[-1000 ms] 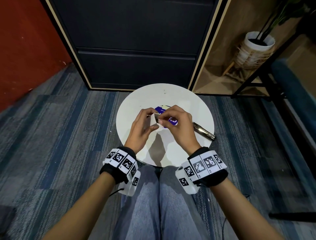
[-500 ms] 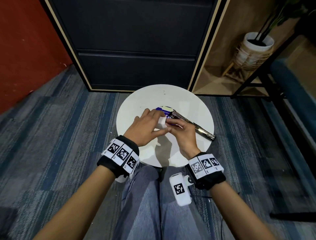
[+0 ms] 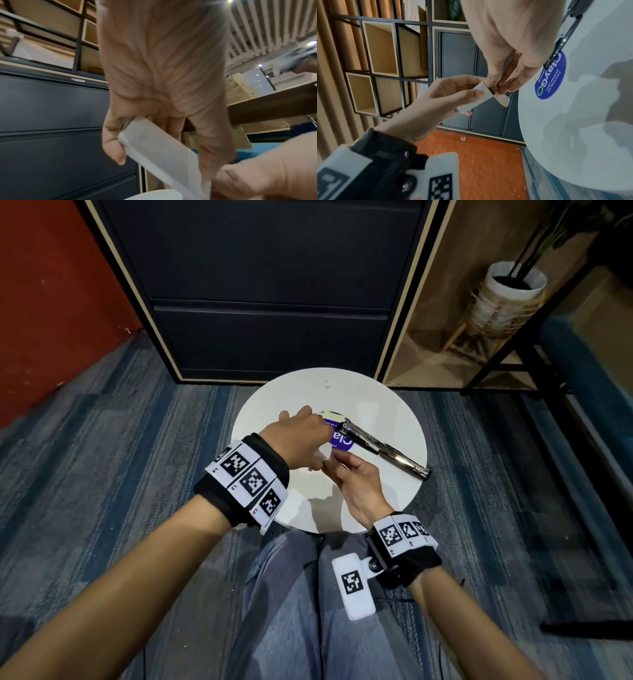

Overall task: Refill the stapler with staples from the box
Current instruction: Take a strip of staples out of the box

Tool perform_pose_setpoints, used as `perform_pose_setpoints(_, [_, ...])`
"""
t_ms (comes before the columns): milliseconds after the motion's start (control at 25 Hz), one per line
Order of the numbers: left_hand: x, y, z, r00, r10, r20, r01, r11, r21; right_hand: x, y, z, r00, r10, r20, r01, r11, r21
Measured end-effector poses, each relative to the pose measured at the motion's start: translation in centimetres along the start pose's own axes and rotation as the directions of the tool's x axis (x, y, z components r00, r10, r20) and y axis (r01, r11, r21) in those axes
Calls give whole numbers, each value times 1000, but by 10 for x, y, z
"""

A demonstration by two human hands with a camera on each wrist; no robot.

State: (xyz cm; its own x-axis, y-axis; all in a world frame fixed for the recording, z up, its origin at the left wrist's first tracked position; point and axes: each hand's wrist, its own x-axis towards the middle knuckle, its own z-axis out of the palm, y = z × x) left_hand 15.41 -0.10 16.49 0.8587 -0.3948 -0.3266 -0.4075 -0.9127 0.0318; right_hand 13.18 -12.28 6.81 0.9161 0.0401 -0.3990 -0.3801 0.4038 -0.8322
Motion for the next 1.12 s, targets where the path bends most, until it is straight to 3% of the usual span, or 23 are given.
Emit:
perform_pose_setpoints(280, [-6, -11, 11, 986, 46, -159, -50, 998, -24, 1, -9, -2, 990, -70, 125, 78, 995, -61])
perform_pose_setpoints(560, [-4, -17, 4, 966, 136, -220, -123, 990, 74, 7, -6, -4, 966, -161, 204, 213, 940, -265])
perform_pose_setpoints(760, [-9, -26, 4, 971, 135, -196, -160, 980, -117, 6, -12, -5, 928, -261, 267, 340, 887, -312])
perform_pose_setpoints(880, [-10, -30, 7, 966, 139, -218, -188, 956, -225, 5, -14, -5, 902, -365, 231, 424, 852, -309])
perform_pose_setpoints(1040, [-6, -36, 20, 951, 44, -307, -166, 908, -385, 4, -17, -4, 908, -380, 179, 413, 884, -219])
perform_pose_setpoints(1120, [-6, -36, 34, 934, -46, -355, -166, 823, -543, 4, -22, -4, 908, -385, 164, 412, 892, -189])
